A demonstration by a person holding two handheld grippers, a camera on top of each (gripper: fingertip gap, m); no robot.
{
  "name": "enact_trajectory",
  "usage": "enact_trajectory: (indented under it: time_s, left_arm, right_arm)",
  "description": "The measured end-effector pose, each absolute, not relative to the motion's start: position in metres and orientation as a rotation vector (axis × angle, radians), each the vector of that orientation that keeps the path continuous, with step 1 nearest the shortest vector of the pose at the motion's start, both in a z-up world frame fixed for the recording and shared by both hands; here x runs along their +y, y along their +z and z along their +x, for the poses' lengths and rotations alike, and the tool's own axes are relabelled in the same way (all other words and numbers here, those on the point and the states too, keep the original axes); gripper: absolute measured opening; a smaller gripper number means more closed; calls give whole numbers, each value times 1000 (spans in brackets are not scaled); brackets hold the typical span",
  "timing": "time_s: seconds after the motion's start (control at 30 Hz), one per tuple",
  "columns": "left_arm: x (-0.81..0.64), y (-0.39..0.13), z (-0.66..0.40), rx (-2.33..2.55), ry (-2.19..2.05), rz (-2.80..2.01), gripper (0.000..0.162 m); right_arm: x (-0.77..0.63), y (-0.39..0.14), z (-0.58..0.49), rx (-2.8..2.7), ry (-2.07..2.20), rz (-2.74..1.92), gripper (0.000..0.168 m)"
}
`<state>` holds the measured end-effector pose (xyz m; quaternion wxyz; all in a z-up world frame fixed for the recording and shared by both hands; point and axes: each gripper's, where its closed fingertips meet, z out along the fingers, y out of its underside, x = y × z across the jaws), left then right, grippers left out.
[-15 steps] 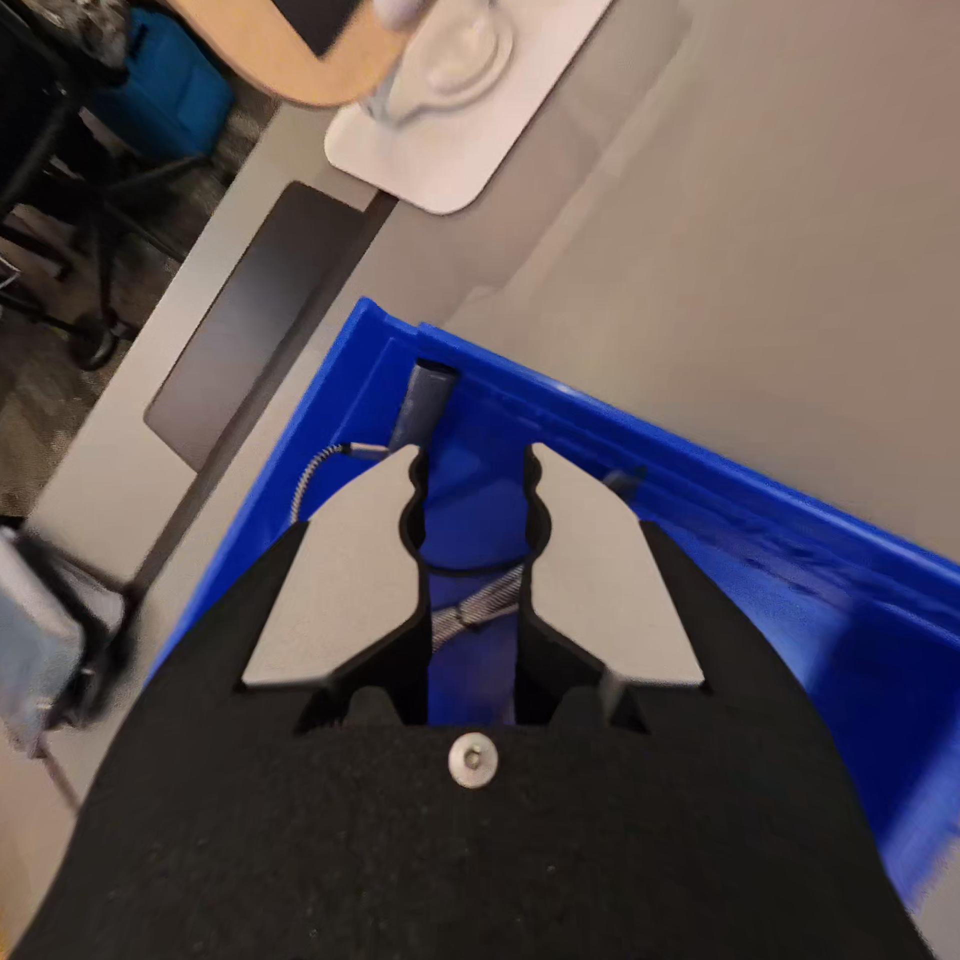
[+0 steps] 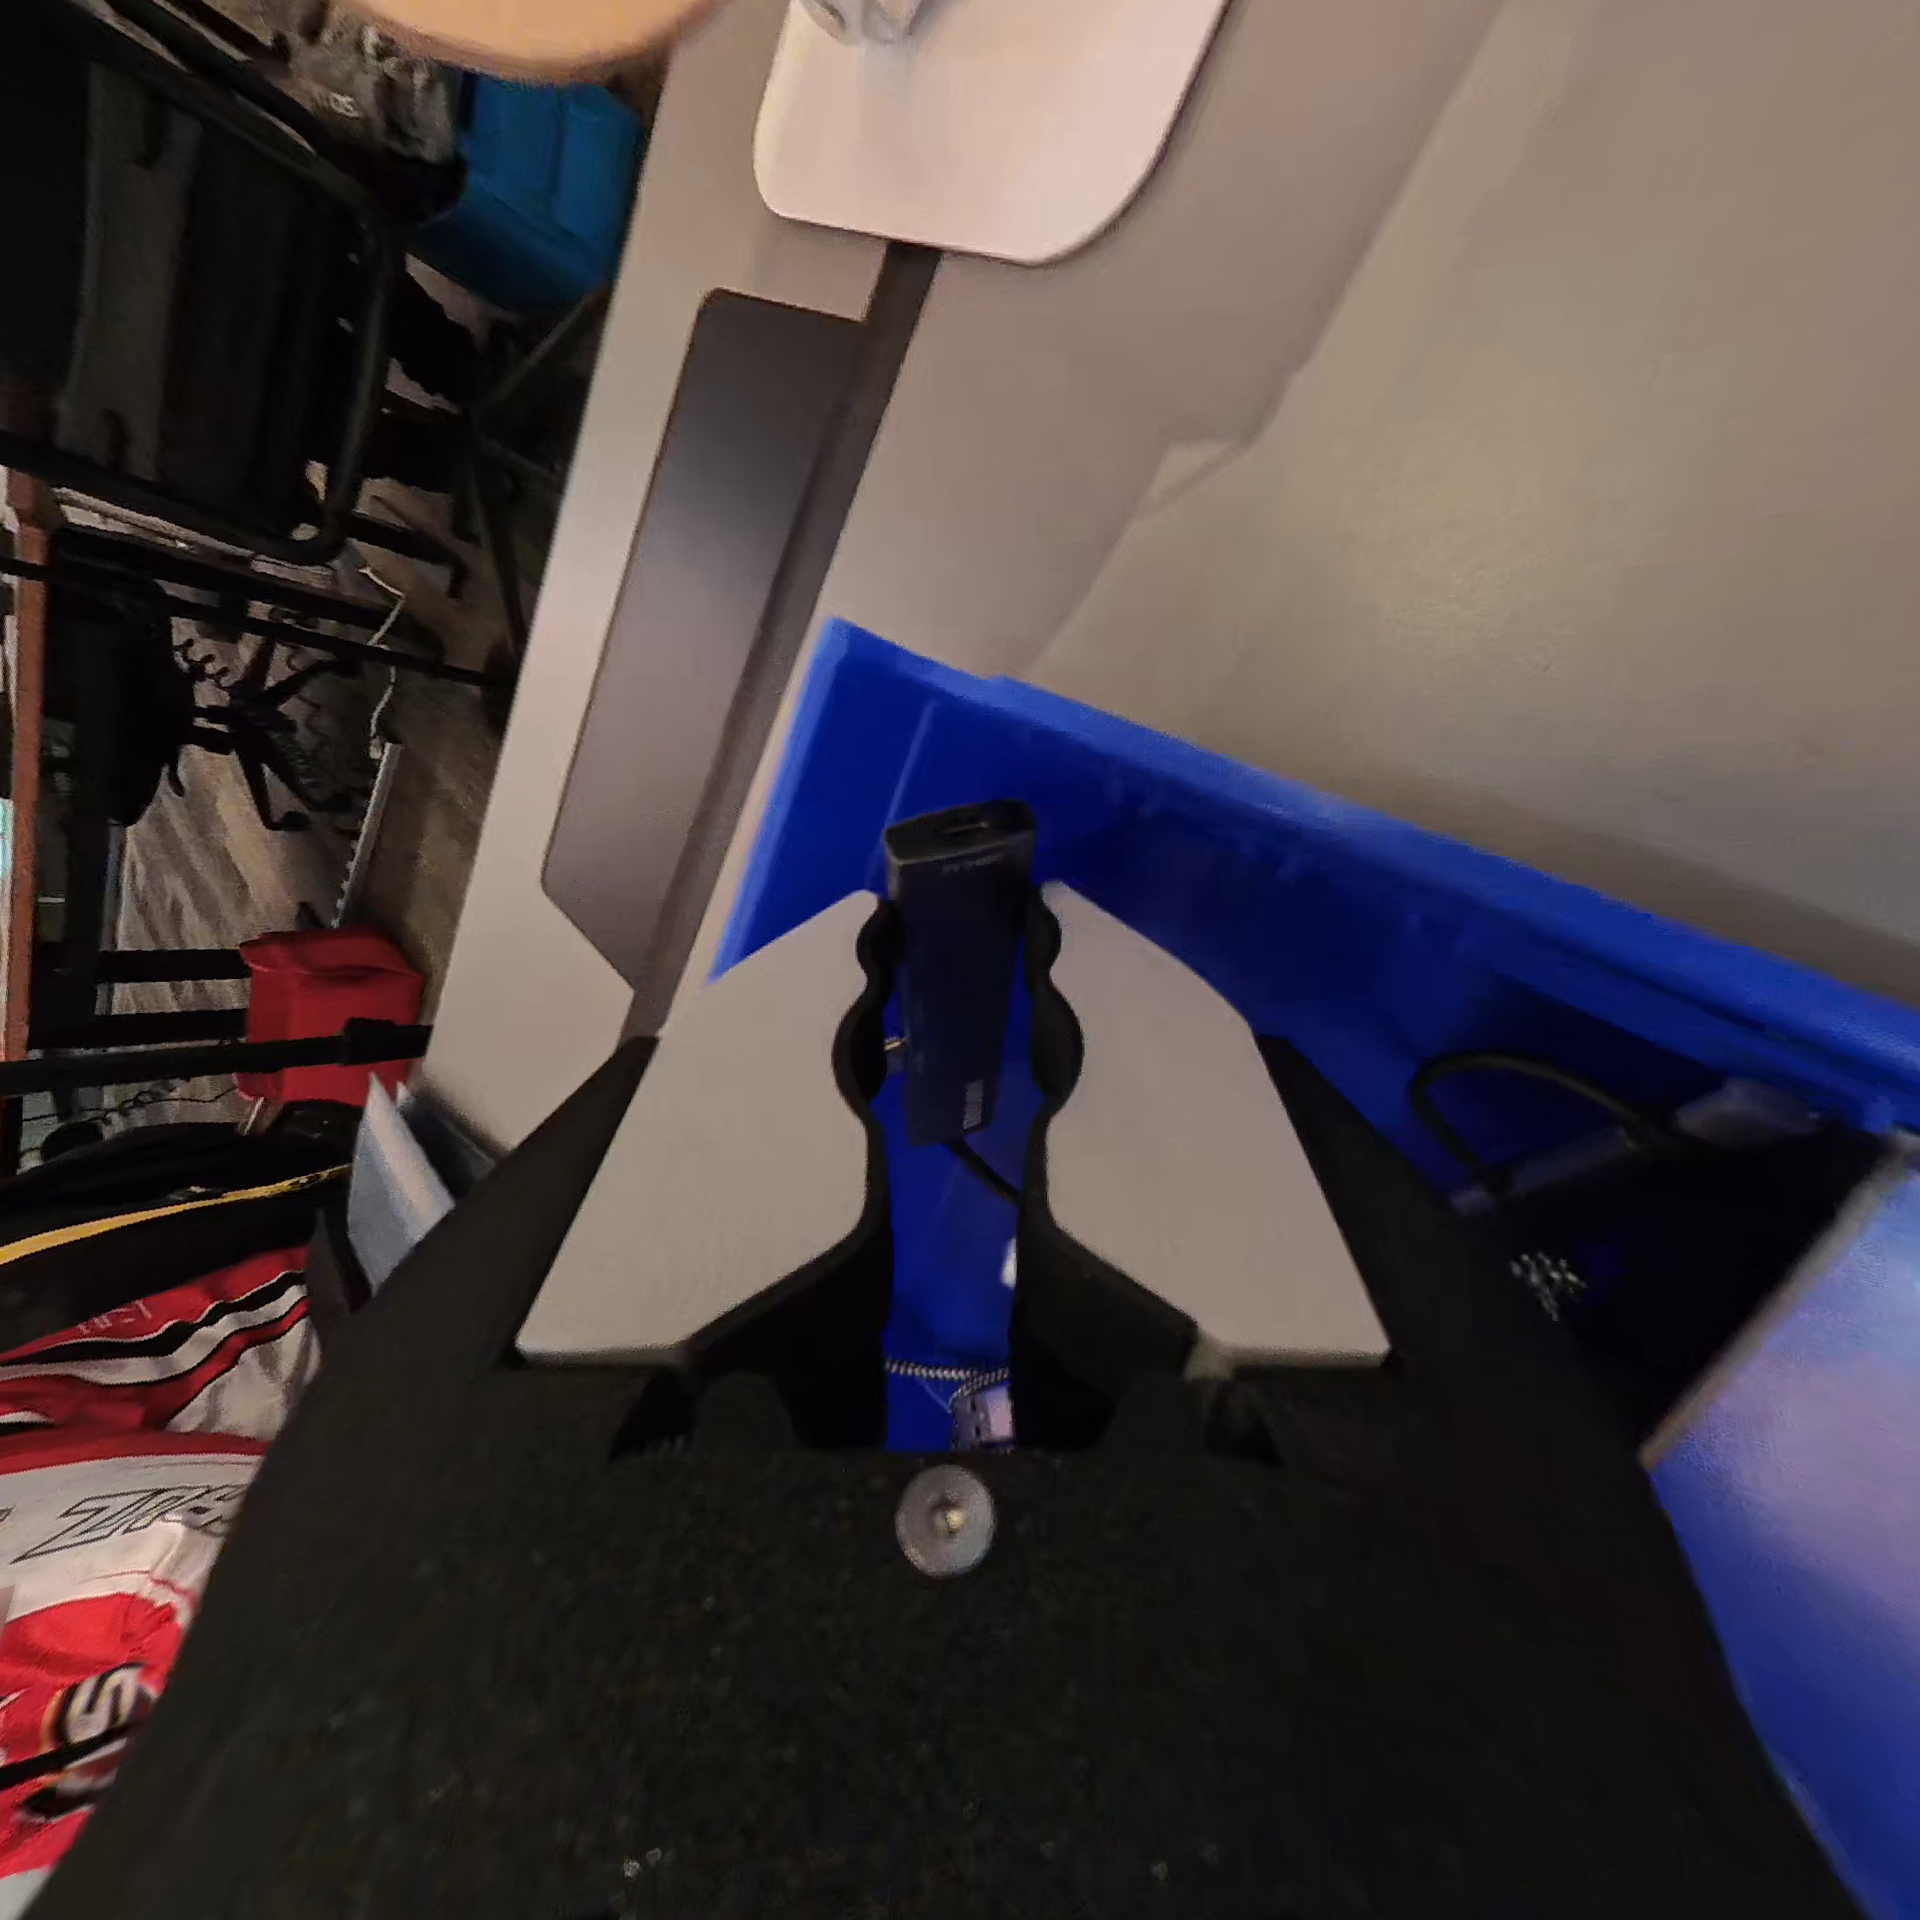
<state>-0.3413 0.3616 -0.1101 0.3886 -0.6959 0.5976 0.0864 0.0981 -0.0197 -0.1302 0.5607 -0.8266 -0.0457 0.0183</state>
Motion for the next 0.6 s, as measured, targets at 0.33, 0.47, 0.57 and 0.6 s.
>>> enact_trajectory:
  time_s: [0.33,0.47,0.57,0.6]
  left_arm:
    - [290,134,-320,1195,-192,-1390,23]
    - [215,217,-279,1251,-297,-1119,23]
    - [148,244,-241,1363,-374,-937,22]
    - [125,245,-228,1406,-409,-882,23]
  right_arm:
    - [-20,-119,61,-196,157,-1889,11]
    - [-21,-95,19,-239,407,-1785,16]
    - [-29,-59,-30,-322,793,-1666,22]
    - [-33,-42,-44,-375,919,-1611,25]
